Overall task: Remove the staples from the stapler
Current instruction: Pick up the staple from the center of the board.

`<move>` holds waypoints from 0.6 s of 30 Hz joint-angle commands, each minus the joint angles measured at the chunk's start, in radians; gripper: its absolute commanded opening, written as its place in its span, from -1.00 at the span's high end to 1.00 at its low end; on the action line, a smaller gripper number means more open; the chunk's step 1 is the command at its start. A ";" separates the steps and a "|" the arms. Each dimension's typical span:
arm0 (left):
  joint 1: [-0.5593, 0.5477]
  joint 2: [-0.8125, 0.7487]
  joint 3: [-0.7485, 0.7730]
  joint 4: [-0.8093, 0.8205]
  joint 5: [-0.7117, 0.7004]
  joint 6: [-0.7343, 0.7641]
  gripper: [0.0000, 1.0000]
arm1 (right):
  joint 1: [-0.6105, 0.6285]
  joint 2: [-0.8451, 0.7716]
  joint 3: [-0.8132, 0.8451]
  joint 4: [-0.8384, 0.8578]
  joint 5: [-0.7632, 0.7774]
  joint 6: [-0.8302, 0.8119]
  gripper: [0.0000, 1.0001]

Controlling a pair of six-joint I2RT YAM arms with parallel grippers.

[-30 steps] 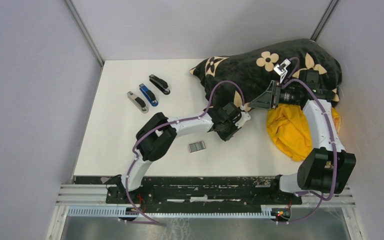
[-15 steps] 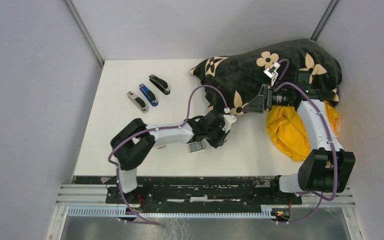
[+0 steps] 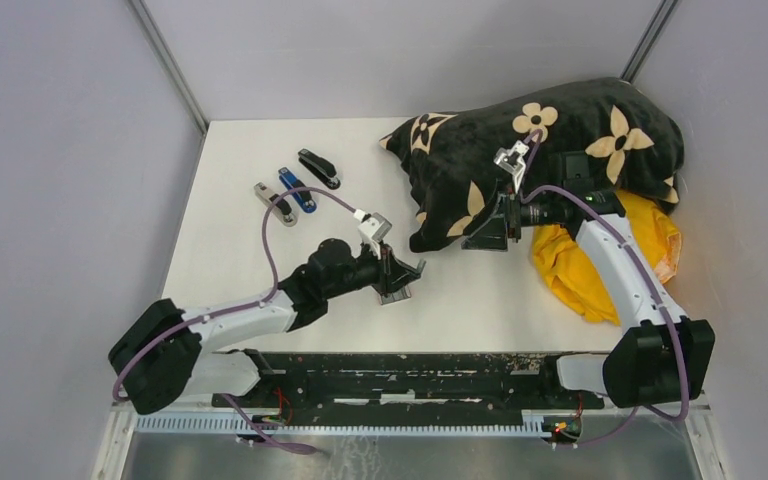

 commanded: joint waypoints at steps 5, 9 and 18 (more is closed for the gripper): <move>0.013 -0.149 -0.107 0.375 0.033 -0.212 0.69 | 0.094 0.023 -0.010 0.069 -0.143 -0.025 -0.59; 0.013 -0.168 -0.133 0.451 0.035 -0.261 0.68 | 0.125 0.042 -0.006 0.070 -0.144 -0.021 -0.65; 0.013 -0.083 -0.125 0.634 0.114 -0.356 0.69 | 0.210 0.067 -0.003 0.134 -0.119 0.065 -0.65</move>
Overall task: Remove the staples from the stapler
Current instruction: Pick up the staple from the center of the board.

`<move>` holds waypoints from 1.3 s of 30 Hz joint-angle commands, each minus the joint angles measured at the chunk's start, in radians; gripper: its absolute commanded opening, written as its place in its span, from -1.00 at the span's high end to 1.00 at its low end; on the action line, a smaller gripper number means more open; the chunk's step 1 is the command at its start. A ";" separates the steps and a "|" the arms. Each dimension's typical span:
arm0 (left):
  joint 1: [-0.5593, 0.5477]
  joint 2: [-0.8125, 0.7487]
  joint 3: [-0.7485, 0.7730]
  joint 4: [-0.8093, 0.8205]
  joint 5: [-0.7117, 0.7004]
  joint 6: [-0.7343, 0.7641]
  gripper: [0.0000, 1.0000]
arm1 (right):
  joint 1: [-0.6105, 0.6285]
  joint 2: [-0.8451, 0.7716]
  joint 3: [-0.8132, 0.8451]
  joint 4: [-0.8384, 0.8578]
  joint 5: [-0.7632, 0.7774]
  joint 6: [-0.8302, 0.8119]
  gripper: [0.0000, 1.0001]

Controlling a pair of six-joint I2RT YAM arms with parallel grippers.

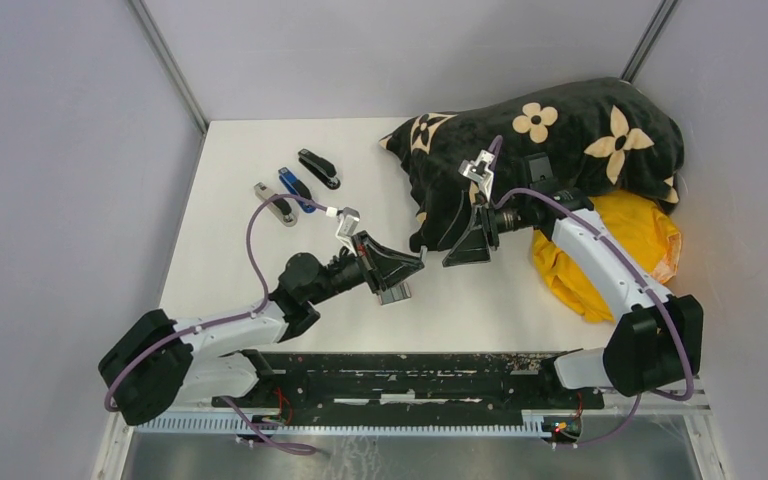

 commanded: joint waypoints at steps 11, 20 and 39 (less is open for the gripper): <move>0.004 0.109 0.017 0.244 0.078 -0.119 0.68 | 0.083 -0.064 -0.105 0.509 0.029 0.447 -0.57; 0.005 0.137 0.024 0.249 0.076 -0.126 0.69 | 0.089 -0.068 -0.065 0.409 0.006 0.372 -0.32; 0.004 0.157 0.026 0.258 0.099 -0.135 0.68 | 0.090 -0.069 -0.055 0.400 0.006 0.369 0.19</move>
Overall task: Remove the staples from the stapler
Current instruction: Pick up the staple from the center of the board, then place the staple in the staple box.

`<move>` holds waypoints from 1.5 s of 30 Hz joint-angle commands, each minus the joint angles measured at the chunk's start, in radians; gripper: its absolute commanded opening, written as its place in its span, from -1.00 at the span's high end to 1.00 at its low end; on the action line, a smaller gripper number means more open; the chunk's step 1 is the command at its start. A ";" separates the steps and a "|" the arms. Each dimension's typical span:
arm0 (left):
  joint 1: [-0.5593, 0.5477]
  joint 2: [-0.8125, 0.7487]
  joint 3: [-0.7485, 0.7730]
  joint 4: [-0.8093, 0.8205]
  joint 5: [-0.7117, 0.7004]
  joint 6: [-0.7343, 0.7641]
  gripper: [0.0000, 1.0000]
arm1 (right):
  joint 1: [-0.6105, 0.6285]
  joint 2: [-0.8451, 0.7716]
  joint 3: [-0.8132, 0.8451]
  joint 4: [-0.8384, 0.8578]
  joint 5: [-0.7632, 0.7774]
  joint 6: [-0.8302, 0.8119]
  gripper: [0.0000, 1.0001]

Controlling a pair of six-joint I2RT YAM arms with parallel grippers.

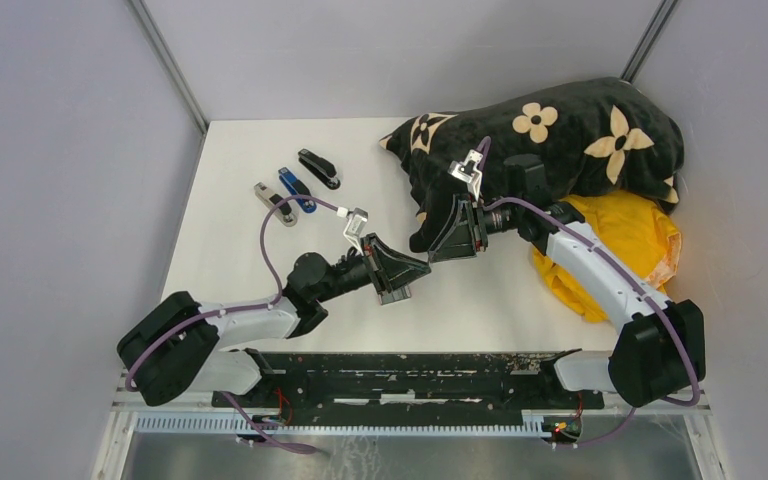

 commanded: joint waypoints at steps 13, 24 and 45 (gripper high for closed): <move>0.005 -0.002 0.019 0.062 0.010 -0.031 0.68 | 0.004 -0.030 0.048 0.002 -0.018 -0.031 0.65; 0.016 -0.195 -0.059 -0.205 -0.113 0.073 0.15 | 0.011 -0.025 0.059 -0.105 0.158 -0.097 0.72; 0.016 -0.653 -0.253 -0.982 -0.843 0.290 0.08 | 0.509 0.394 0.363 -0.552 0.959 -0.272 0.70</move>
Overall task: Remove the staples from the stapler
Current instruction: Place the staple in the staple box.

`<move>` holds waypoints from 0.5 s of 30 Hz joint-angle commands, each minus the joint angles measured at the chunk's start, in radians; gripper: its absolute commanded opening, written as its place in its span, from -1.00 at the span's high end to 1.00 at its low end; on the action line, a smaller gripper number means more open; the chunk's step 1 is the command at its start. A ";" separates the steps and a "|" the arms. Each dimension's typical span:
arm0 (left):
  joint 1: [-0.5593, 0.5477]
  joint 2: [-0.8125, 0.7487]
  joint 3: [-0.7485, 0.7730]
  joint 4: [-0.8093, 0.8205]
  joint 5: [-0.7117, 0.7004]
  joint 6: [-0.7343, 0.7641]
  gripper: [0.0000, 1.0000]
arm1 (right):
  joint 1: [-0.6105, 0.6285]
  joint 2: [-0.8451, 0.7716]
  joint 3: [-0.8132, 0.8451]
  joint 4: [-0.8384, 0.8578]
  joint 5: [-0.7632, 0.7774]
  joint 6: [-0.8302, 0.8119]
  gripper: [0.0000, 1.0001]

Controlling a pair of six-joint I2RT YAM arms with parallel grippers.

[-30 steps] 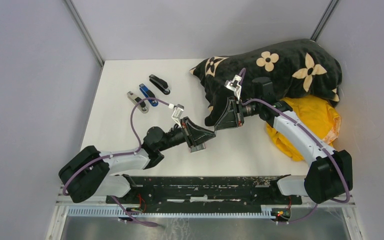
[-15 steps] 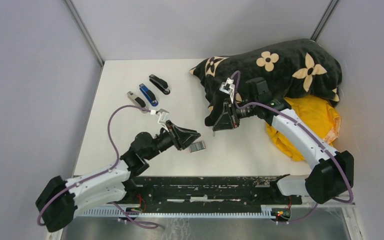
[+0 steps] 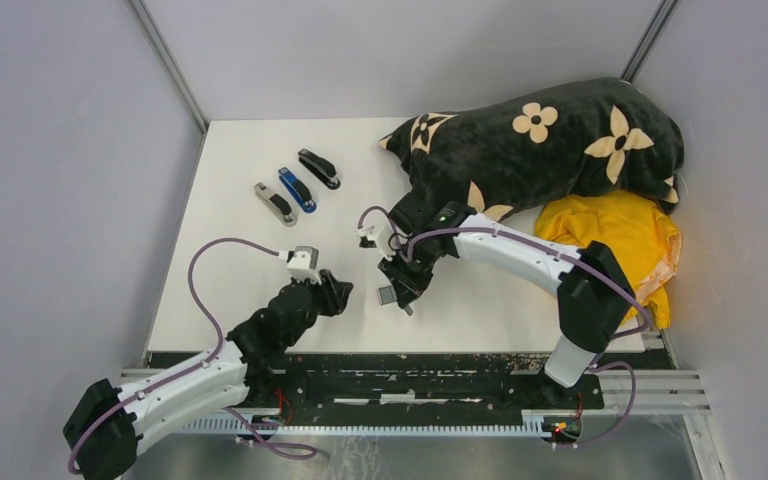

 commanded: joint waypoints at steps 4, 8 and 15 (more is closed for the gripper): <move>0.006 -0.049 -0.060 0.062 -0.114 0.047 0.08 | 0.036 0.131 0.119 0.034 0.173 0.126 0.70; 0.005 -0.070 -0.069 0.065 -0.118 0.059 0.08 | 0.039 0.191 0.162 0.064 0.260 0.212 0.70; 0.006 -0.062 -0.070 0.071 -0.110 0.067 0.08 | 0.043 0.270 0.201 0.075 0.312 0.284 0.69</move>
